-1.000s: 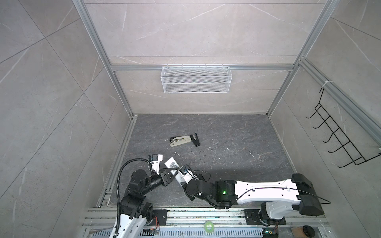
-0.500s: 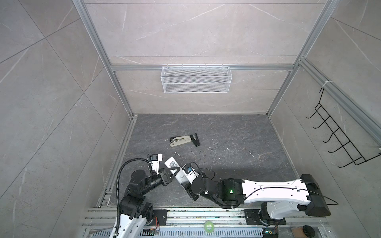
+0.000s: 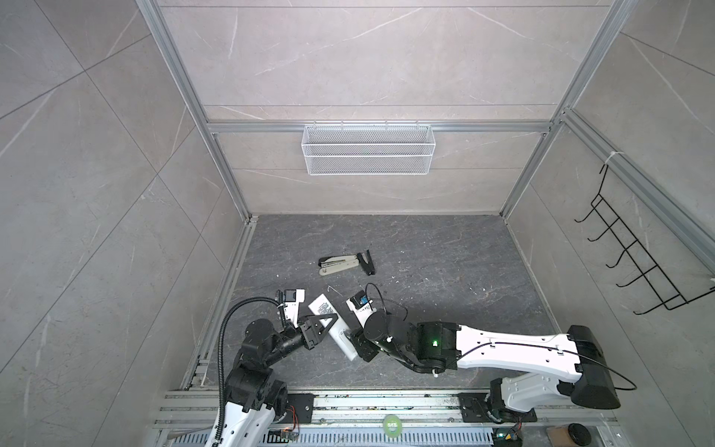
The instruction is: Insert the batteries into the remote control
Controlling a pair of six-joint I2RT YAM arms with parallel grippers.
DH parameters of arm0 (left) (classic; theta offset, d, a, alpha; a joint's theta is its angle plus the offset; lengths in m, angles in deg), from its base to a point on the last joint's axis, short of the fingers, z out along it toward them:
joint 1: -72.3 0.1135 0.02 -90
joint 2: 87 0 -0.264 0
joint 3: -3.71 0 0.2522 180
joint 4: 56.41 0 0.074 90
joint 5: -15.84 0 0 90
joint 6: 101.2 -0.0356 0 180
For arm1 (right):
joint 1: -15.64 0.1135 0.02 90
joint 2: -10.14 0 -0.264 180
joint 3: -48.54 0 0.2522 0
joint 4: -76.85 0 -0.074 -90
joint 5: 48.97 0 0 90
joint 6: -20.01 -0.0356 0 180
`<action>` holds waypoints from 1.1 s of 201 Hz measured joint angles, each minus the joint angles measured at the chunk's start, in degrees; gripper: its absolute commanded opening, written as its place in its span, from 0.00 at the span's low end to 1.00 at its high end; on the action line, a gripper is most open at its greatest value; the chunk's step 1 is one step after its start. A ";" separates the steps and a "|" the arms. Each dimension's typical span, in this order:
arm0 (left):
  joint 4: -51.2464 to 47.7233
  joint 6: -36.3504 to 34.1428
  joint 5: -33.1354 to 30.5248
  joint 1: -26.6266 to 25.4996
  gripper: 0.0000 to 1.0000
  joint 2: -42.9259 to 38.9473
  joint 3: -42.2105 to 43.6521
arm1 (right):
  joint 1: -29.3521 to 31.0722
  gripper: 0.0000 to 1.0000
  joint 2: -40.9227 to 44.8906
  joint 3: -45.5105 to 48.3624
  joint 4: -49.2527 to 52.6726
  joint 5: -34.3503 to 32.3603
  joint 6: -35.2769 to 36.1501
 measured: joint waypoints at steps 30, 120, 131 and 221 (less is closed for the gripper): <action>-0.11 -0.04 -0.11 0.00 0.00 0.00 0.00 | -0.76 0.52 -1.31 0.04 -0.07 1.42 -0.63; -1.84 -0.09 -1.79 0.26 0.00 0.57 0.37 | -2.56 0.51 -2.56 1.16 -1.97 4.00 -2.23; -1.86 -0.09 -1.79 0.26 0.00 0.68 0.37 | -2.56 0.51 -2.54 1.16 -1.81 4.00 -2.23; -4.42 -0.74 -2.12 0.22 0.00 2.12 -0.74 | -2.84 0.65 2.43 1.16 4.28 3.48 0.74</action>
